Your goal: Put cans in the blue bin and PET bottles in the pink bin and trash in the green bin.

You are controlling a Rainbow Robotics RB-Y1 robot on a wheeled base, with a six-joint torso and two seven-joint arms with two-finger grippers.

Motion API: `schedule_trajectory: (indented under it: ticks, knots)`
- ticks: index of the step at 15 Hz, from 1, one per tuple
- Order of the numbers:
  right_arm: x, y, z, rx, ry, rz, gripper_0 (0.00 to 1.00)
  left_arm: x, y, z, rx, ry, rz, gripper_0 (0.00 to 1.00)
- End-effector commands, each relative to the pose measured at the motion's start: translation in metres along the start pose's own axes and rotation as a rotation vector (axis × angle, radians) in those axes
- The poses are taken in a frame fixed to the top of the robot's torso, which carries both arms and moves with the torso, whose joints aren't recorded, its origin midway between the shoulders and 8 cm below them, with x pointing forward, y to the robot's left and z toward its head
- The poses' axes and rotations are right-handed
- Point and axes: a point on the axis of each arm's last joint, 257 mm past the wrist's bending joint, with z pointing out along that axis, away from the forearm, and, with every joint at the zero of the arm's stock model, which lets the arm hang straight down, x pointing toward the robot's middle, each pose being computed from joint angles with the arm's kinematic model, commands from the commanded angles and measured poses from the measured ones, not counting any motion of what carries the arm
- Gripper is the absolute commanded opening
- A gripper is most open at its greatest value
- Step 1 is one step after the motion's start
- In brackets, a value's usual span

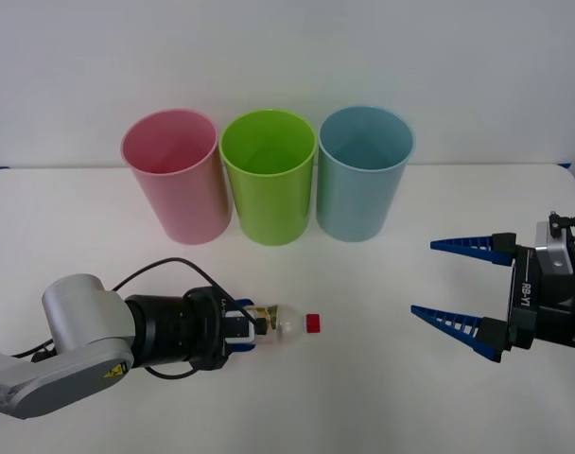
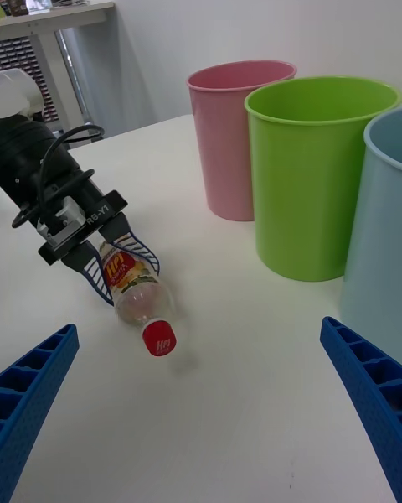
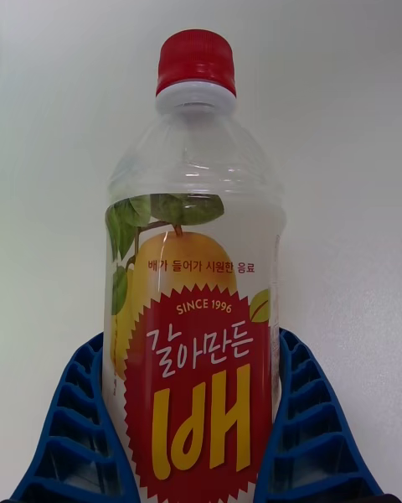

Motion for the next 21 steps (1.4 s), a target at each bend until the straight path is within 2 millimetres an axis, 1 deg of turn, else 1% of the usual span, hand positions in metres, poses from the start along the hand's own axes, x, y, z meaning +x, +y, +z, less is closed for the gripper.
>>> schedule_trajectory:
  ticks: [1,2,3,4,6,8,9,10,12,13,16,17,18,21]
  knots:
    - [0.000,0.000,0.000,0.000,0.000,0.000,1.00,-0.002,-0.001,-0.005,-0.018,-0.029,-0.092,0.00]
    - [0.000,0.000,0.000,0.000,0.000,0.000,1.00,-0.006,-0.004,-0.007,-0.022,-0.052,-0.171,0.00]
    - [0.000,0.000,0.000,0.000,0.000,0.000,1.00,-0.015,-0.002,-0.009,-0.036,-0.086,-0.218,0.00]
    - [0.000,0.000,0.000,0.000,0.000,0.000,1.00,-0.020,0.002,-0.011,-0.048,-0.110,-0.264,0.00]
    - [0.000,0.000,0.000,0.000,0.000,0.000,1.00,-0.033,0.013,-0.020,-0.075,-0.168,-0.340,0.00]
    - [0.000,0.000,0.000,0.000,0.000,0.000,1.00,-0.038,0.024,-0.032,-0.106,-0.218,-0.403,0.00]
    - [0.000,0.000,0.000,0.000,0.000,0.000,1.00,-0.038,0.038,-0.041,-0.141,-0.243,-0.437,0.00]
    - [0.000,0.000,0.000,0.000,0.000,0.000,1.00,-0.036,0.044,-0.049,-0.159,-0.252,-0.467,0.00]
    - [0.000,0.000,0.000,0.000,0.000,0.000,1.00,-0.033,0.049,-0.062,-0.178,-0.288,-0.588,0.00]
    - [0.000,0.000,0.000,0.000,0.000,0.000,1.00,-0.029,0.053,-0.069,-0.194,-0.294,-0.613,0.00]
    - [0.000,0.000,0.000,0.000,0.000,0.000,1.00,-0.033,0.054,-0.093,-0.200,-0.350,-0.757,0.00]
    - [0.000,0.000,0.000,0.000,0.000,0.000,1.00,-0.036,0.054,-0.100,-0.203,-0.371,-0.787,0.00]
    - [0.000,0.000,0.000,0.000,0.000,0.000,1.00,-0.044,0.057,-0.111,-0.214,-0.403,-0.810,0.00]
    - [0.000,0.000,0.000,0.000,0.000,0.000,1.00,-0.060,0.073,-0.140,-0.257,-0.473,-0.828,0.00]
